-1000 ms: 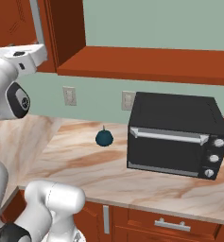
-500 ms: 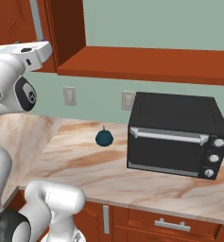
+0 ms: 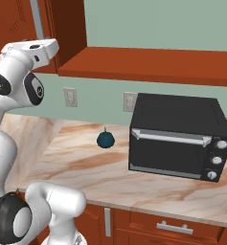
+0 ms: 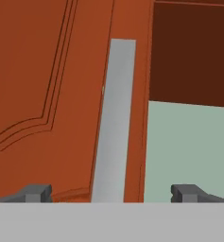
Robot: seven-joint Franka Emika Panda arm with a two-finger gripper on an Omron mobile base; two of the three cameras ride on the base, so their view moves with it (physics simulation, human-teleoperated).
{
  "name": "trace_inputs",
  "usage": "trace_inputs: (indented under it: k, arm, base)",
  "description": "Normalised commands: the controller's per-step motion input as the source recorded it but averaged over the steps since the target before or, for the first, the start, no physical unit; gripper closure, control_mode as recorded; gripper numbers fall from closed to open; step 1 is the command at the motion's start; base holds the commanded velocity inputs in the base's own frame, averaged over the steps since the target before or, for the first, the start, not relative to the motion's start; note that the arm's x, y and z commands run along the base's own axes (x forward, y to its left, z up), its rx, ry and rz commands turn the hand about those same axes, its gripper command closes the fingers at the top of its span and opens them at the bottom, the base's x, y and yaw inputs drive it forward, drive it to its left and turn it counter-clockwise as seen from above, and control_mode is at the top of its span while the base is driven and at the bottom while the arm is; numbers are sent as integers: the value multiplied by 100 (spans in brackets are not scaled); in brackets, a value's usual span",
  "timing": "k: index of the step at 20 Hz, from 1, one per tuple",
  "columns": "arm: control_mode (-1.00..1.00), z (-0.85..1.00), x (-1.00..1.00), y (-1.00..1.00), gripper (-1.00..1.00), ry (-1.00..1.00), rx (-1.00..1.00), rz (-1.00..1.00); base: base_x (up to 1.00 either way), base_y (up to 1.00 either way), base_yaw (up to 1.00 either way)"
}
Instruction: Pick the bar soap and bar soap from the cabinet and place them on the counter.
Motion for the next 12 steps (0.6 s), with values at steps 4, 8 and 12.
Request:
trace_inputs:
  k: [4, 8, 12]
  arm:
    - [-100, 0, 37, 5, -100, 0, 0, -1]
    - [-100, 0, 35, 13, -100, 0, 0, -1]
    - [-100, 0, 35, 16, -100, 0, 0, -1]
  base:
    - [0, 0, 0]
    - [0, 0, 0]
    - [0, 0, 0]
